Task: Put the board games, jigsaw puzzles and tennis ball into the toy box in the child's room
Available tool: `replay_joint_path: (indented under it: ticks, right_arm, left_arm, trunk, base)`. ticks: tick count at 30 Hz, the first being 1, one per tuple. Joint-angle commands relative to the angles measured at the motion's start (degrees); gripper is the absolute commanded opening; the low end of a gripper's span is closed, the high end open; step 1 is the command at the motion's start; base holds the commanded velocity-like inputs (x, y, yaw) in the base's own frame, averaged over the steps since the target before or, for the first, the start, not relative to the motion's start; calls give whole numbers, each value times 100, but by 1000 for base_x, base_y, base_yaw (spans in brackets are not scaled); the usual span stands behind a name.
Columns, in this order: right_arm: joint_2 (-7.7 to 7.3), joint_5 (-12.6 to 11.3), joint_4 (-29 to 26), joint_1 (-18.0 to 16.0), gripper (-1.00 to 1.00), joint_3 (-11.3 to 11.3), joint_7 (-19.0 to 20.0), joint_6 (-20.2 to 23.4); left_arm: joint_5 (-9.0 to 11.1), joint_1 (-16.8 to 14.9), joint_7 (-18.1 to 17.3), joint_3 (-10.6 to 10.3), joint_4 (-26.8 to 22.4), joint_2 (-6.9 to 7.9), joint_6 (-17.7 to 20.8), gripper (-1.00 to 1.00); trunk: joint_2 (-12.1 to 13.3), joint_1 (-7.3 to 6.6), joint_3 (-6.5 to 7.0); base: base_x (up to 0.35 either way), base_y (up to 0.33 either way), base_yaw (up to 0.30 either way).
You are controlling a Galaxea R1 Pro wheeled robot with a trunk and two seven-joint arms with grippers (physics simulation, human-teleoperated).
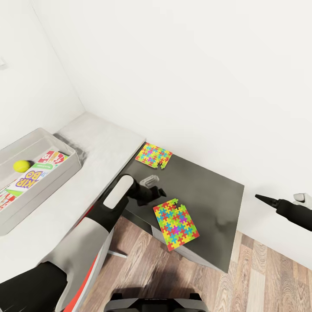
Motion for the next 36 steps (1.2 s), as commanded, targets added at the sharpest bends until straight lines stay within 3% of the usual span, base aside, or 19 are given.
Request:
replay_joint_path:
  ticks: [1, 17, 36]
  right_arm:
    - [3, 53, -2, -5, 100, -6, 65, 25]
    - [-13, 68, -7, 2, 100, -26, 661, 25]
    - [-56, 74, -7, 3, 100, -27, 801, 25]
  left_arm:
    - [54, -1, 55, -4, -2, 3, -6, 100]
    - [43, 22, -16, -10, 83, 9, -35, 100]
    - [-2, 23, -148, -18, 411, -1, -59, 100]
  trunk:
    - [-10, 3, -8]
    - [-10, 3, -8]
    - [-10, 3, -8]
  base:
    - [0, 0, 0]
    - [0, 0, 0]
    - [0, 0, 0]
